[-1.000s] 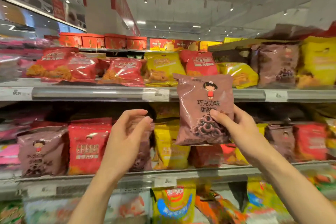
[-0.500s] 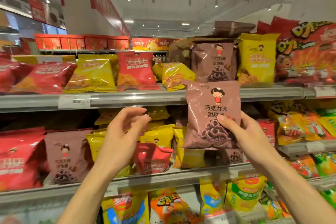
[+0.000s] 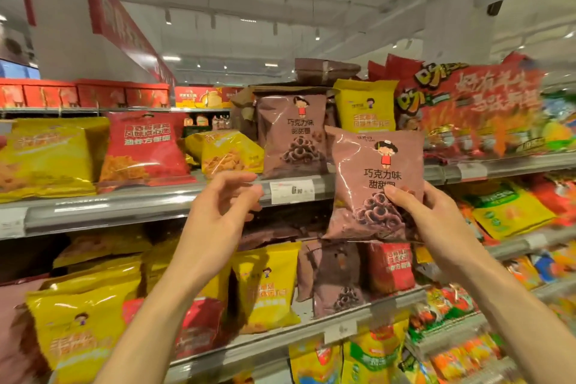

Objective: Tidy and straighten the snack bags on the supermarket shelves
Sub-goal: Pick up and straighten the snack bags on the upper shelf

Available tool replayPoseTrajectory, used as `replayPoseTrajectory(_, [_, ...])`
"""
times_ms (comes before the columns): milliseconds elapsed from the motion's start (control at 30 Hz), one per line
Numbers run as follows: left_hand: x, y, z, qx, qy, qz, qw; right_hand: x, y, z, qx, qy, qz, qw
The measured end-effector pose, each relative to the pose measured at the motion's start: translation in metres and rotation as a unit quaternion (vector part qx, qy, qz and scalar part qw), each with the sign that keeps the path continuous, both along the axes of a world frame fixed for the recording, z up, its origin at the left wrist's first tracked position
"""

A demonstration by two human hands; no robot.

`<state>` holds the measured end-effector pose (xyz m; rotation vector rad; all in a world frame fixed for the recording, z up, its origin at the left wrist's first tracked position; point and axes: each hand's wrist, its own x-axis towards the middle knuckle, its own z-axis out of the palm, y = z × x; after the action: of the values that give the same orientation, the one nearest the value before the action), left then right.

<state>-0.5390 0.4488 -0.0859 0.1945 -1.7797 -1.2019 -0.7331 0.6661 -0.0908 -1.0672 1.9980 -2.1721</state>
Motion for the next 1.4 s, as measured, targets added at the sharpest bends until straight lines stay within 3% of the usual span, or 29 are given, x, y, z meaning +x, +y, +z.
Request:
replayPoseTrajectory(200, [-0.055, 0.03, 0.008, -0.029, -0.008, 0.015, 0.999, -0.058, 0.019, 0.005, 0.007, 0.018, 0.004, 1.0])
replayPoseTrajectory(500, [-0.161, 0.085, 0.015, -0.075, -0.012, 0.121, 0.99, -0.171, 0.059, 0.023, 0.032, 0.067, 0.07, 0.995])
replayPoseTrajectory(767, [-0.222, 0.094, 0.036, -0.16, -0.085, 0.314, 0.932, -0.228, 0.064, 0.037, 0.023, 0.097, 0.105, 0.99])
replayPoseTrajectory(933, [-0.24, 0.099, 0.054, -0.195, -0.134, 0.365, 0.901, -0.237, 0.06, 0.039, 0.021, 0.103, 0.104, 0.989])
replayPoseTrajectory(1400, [-0.246, 0.085, 0.058, -0.137, -0.059, 0.28, 0.948, -0.237, 0.062, 0.039, 0.016, 0.105, 0.101, 0.989])
